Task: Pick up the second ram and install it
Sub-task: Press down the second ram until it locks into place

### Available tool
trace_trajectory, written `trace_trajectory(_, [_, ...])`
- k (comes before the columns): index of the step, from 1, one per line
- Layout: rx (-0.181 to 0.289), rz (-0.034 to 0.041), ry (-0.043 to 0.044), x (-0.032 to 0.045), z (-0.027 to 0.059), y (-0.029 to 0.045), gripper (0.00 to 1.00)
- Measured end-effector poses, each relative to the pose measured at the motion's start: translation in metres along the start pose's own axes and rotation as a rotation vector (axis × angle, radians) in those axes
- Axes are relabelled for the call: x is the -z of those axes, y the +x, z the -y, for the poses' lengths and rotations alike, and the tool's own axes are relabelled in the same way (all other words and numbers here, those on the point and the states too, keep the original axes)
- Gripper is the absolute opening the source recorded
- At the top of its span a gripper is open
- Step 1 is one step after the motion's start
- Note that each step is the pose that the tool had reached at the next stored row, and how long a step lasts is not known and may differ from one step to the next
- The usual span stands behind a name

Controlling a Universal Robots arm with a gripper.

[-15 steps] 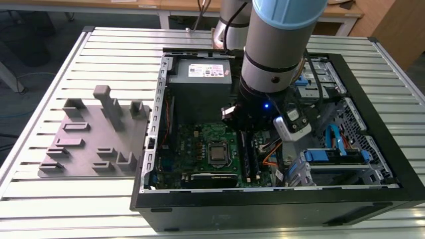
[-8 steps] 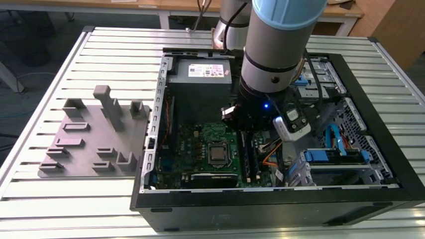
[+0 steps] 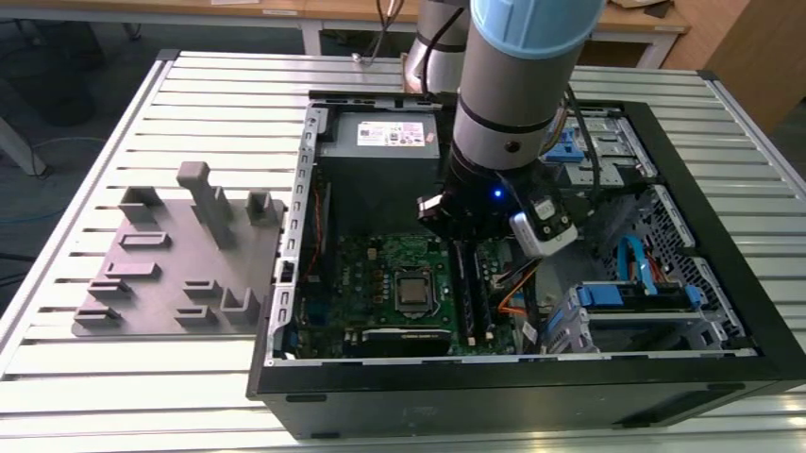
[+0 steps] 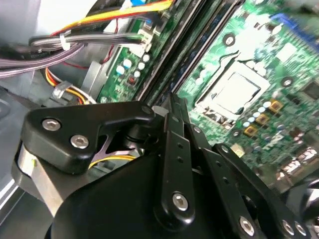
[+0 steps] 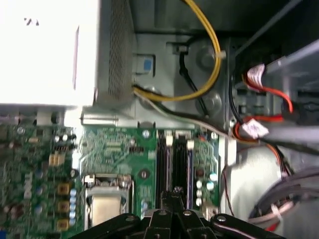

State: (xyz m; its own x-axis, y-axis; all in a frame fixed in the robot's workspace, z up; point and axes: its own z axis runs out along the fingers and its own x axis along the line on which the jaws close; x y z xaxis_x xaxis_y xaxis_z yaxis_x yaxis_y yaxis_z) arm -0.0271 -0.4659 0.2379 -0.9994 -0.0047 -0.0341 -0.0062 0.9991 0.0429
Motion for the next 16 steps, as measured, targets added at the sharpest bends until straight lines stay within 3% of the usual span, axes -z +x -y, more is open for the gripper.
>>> trace_trajectory(5, [0.0,0.0,-0.0024,-0.0089,-0.0141,0.0002,0.07])
trace_trajectory(16, [0.0,-0.0002,-0.0019,-0.0228,-0.0201,0.0006,0.07])
